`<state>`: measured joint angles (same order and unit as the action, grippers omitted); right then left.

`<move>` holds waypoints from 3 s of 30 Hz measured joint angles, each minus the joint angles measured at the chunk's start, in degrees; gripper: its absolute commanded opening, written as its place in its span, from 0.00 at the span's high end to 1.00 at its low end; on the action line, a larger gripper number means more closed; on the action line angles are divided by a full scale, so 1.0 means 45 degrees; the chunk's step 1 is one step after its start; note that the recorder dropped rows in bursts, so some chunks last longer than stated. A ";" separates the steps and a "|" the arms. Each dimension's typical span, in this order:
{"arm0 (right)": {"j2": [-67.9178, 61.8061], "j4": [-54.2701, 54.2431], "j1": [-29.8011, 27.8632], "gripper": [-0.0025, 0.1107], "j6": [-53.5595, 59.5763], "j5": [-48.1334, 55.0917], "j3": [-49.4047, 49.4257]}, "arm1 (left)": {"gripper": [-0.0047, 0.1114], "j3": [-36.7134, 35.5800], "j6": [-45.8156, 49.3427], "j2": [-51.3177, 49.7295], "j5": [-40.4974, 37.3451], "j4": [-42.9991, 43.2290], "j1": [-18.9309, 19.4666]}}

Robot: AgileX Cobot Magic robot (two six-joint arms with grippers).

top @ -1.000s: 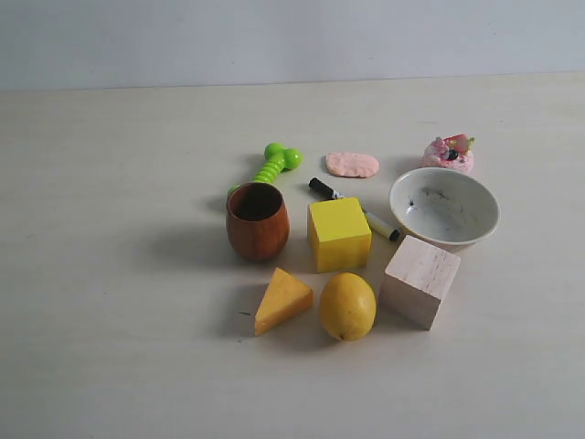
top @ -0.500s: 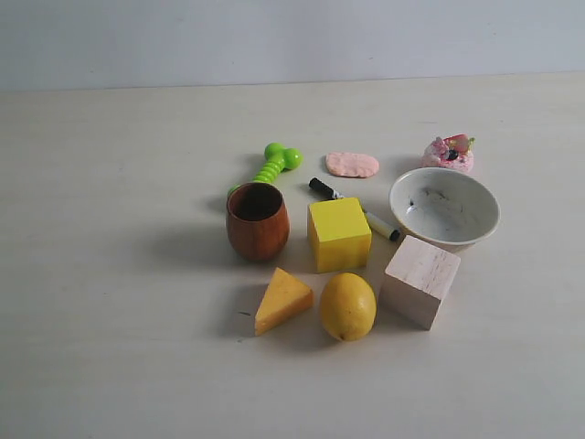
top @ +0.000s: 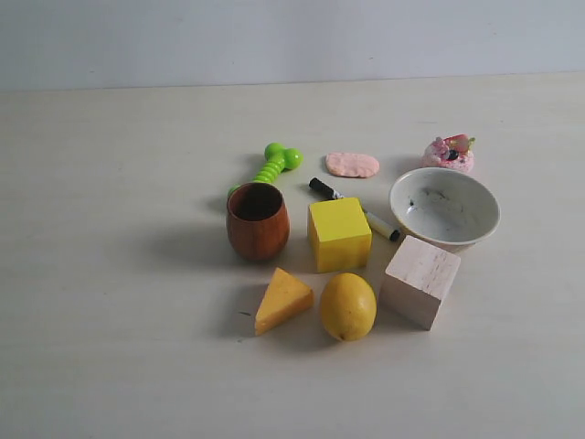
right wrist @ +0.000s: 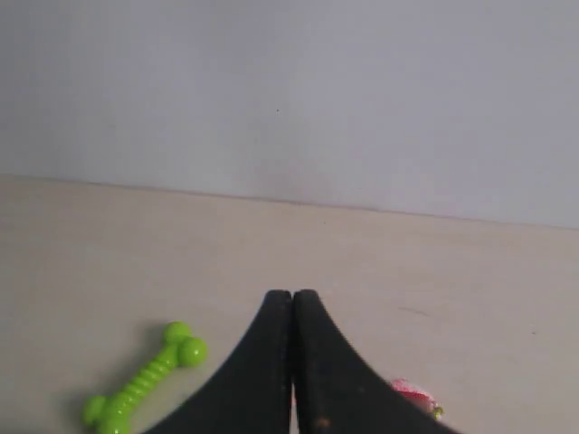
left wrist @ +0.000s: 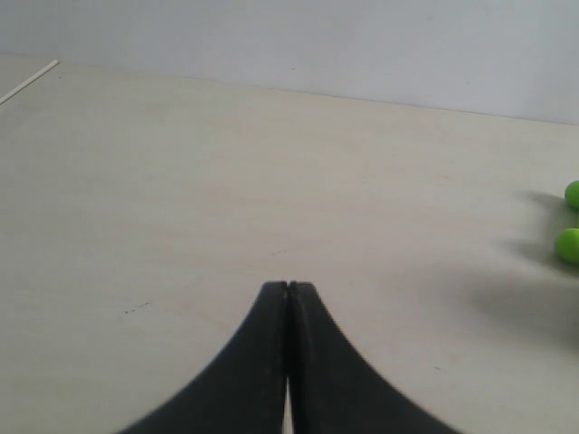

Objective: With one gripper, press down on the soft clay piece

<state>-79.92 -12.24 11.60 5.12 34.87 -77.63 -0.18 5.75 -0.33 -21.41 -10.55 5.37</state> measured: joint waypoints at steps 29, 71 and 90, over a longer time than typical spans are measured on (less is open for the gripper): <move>-0.7545 0.1045 0.0949 0.98 -0.1051 0.4265 -0.5401 | 0.96 0.0000 0.0000 0.0000 0.0000 0.0000 0.0000; -1.3579 0.0723 0.1410 0.98 -0.0799 0.5829 -0.9311 | 0.96 0.0000 -0.0022 0.0000 0.0000 0.0000 0.0000; -1.4221 0.0820 0.1410 0.98 -0.0799 0.5687 -0.9454 | 0.96 0.0000 -0.0022 0.0000 0.0000 0.0000 0.0000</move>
<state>-143.91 -8.55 17.94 1.53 60.46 -120.17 -0.18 5.65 -0.33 -21.41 -10.55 5.37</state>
